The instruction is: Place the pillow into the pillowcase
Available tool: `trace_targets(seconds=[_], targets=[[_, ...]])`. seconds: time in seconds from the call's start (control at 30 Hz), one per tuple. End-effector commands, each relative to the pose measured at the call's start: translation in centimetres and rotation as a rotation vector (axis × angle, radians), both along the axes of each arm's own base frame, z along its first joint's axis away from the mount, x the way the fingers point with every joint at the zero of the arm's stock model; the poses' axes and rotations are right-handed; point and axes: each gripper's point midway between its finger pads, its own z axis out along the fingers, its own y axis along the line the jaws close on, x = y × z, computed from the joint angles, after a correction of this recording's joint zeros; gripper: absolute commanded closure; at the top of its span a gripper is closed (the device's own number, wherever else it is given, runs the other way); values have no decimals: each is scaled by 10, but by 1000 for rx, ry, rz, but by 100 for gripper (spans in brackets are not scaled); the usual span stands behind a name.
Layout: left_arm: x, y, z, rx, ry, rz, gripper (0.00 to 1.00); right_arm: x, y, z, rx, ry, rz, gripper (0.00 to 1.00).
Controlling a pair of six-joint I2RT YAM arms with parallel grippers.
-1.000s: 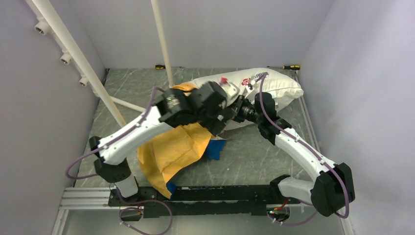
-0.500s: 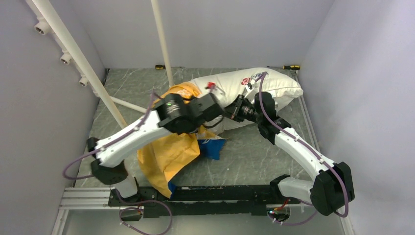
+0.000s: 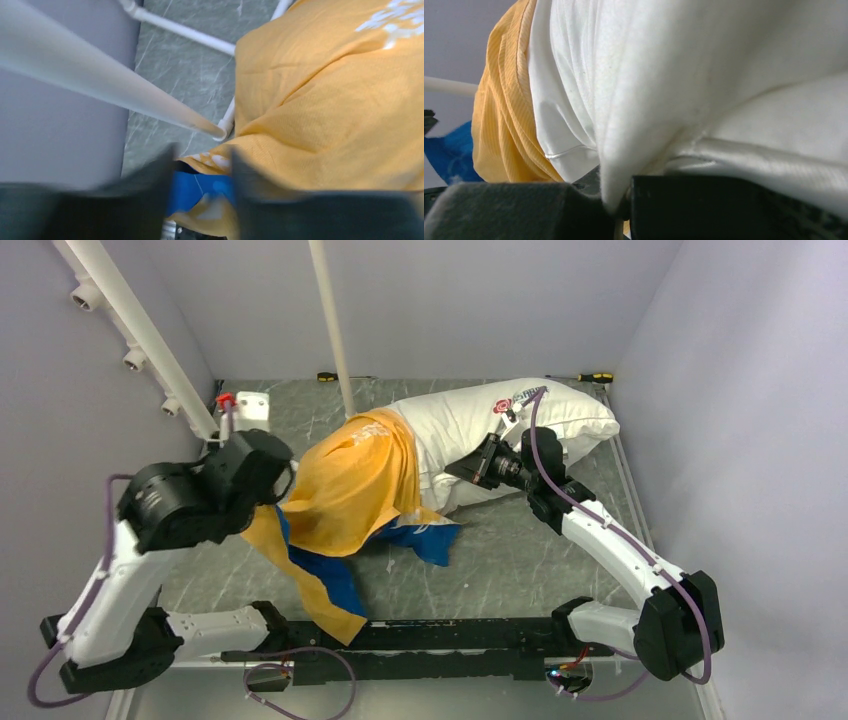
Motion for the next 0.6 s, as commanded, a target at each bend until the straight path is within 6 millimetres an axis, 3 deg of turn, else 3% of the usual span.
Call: trace_targets(seconds=[0.0, 0.03, 0.07, 0.27, 0.4, 0.57], targets=[[10, 10, -27, 294, 166, 4, 22, 8, 7, 38, 58, -114, 23, 100], [13, 5, -26, 297, 171, -4, 4, 8, 8, 38, 61, -114, 23, 100], [17, 0, -22, 290, 169, -18, 1, 8, 7, 38, 61, -111, 22, 100], [44, -53, -2, 304, 110, -305, 1, 9, 11, 37, 66, -93, 42, 100], [50, -126, -2, 296, 55, -630, 2, 10, 12, 36, 69, -83, 45, 100], [27, -210, -23, 357, 16, -1004, 1, 12, 14, 32, 81, -61, 59, 100]])
